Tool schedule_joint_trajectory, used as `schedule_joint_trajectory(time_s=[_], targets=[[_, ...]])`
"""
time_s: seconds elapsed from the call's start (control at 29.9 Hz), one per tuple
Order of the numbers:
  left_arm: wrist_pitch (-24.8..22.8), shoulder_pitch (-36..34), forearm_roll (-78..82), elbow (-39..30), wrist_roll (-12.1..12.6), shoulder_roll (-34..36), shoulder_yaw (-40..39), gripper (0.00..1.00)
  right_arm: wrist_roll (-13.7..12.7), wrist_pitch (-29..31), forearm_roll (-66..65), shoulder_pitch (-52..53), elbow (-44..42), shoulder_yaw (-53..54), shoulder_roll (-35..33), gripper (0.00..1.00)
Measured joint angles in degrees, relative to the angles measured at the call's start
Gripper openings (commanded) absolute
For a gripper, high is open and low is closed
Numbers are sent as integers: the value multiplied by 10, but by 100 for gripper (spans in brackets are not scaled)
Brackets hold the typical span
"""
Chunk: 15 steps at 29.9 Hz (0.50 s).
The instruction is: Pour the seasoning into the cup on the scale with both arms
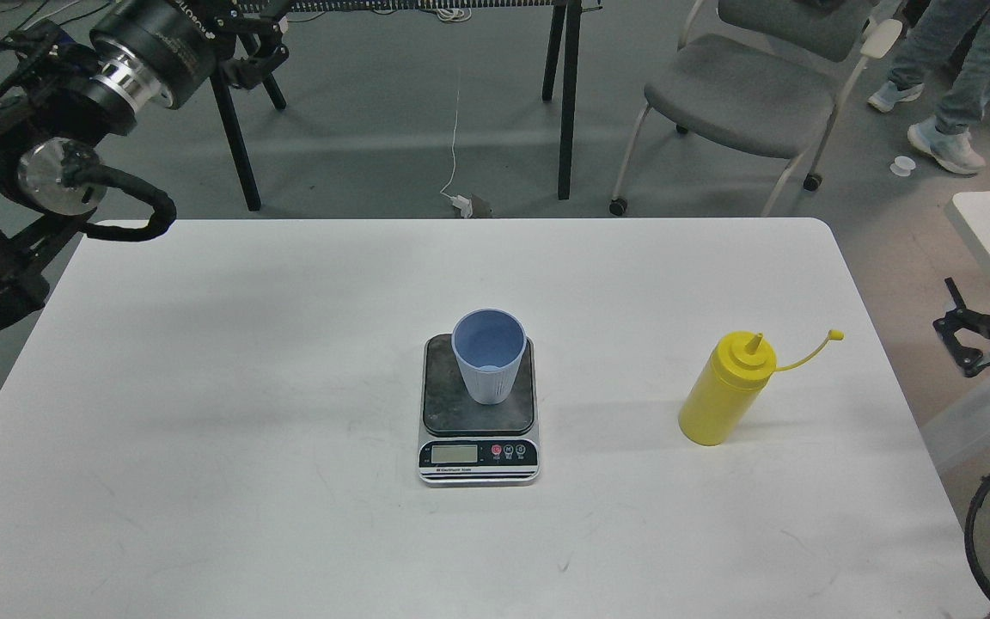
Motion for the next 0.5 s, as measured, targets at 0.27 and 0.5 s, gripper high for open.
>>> schedule_joint_trajectory(time_s=[0.27, 0.5], targets=[[-6, 68, -55, 26, 3, -11, -79, 100, -78, 0, 34, 176, -156, -8, 77, 99], [-24, 145, -109, 36, 4, -21, -168, 100, -83, 0, 28, 271, -259, -15, 146, 99]])
